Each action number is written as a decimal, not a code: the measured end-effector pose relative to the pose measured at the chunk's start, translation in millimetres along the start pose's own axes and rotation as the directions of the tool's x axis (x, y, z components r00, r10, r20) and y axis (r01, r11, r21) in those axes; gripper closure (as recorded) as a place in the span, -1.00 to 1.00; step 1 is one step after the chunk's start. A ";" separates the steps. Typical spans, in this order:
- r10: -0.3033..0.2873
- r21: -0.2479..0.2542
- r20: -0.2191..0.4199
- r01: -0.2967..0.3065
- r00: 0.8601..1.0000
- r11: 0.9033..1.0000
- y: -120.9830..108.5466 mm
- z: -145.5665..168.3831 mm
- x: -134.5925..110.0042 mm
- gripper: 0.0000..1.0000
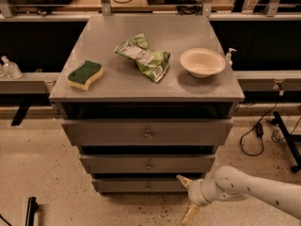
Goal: Open bottom drawer
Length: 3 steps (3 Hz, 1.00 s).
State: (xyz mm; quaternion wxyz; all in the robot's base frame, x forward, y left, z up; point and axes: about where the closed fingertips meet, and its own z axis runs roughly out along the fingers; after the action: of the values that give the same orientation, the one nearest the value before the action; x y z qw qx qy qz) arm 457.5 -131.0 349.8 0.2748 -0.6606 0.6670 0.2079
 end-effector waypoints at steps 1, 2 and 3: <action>-0.041 -0.037 -0.007 0.041 0.999 0.999 3.5 10.1 16.3 -1.00; -0.052 -0.047 -0.001 0.052 0.999 0.998 5.7 18.2 38.8 -1.00; -0.062 -0.034 0.018 0.063 0.998 0.997 2.5 27.1 57.9 -1.00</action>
Offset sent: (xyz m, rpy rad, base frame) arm -0.0021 -0.0365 -0.0634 -0.0062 -0.0015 0.0822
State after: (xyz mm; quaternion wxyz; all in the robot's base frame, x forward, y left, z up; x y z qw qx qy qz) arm 458.9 -157.9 291.8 0.2751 -0.6840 0.6401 0.2161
